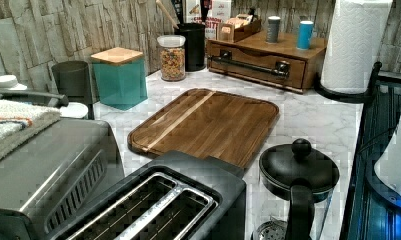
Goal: Open the drawer.
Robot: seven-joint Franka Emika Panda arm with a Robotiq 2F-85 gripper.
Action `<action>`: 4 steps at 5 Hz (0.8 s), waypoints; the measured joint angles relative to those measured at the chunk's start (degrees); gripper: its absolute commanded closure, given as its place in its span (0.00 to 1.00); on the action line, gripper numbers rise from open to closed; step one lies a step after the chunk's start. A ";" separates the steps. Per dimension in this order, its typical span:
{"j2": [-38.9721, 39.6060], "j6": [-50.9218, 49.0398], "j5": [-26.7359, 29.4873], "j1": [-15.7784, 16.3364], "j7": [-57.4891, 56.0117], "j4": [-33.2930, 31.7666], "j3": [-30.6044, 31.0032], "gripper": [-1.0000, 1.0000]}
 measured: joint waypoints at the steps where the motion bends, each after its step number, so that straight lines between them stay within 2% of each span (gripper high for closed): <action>1: 0.21 1.06 0.00 -0.14 -0.01 -0.11 -0.07 0.00; 3: 0.94 0.85 0.04 0.00 0.00 -0.78 -0.15 0.00; 4: 1.11 4.29 -0.48 -0.26 -3.73 -2.52 0.01 0.00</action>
